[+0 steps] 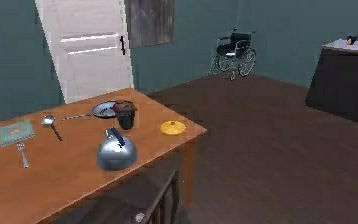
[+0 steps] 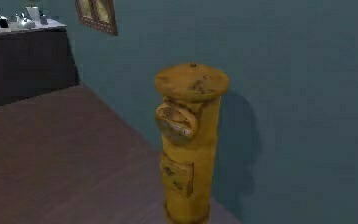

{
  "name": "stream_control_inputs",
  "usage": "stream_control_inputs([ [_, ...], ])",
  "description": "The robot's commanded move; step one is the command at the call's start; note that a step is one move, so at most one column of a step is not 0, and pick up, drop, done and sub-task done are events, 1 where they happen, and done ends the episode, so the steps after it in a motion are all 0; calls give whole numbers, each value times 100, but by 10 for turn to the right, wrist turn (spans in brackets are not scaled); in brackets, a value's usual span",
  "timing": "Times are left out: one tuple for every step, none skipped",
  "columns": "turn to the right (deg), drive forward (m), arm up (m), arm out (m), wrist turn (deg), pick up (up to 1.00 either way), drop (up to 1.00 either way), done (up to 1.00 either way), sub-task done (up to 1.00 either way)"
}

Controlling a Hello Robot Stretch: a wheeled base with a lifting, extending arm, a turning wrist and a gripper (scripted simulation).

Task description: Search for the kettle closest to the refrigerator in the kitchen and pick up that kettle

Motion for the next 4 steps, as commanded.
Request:
stream_control_inputs([
  [450, 0, 0, 0, 0, 0, 0, 0, 0],
  [90, 0, 0, 0, 0, 0, 0, 0, 0],
  [0, 10, 0, 0, 0, 0, 0, 0, 0],
  [-450, 0, 0, 0, 0, 0, 0, 0, 0],
])
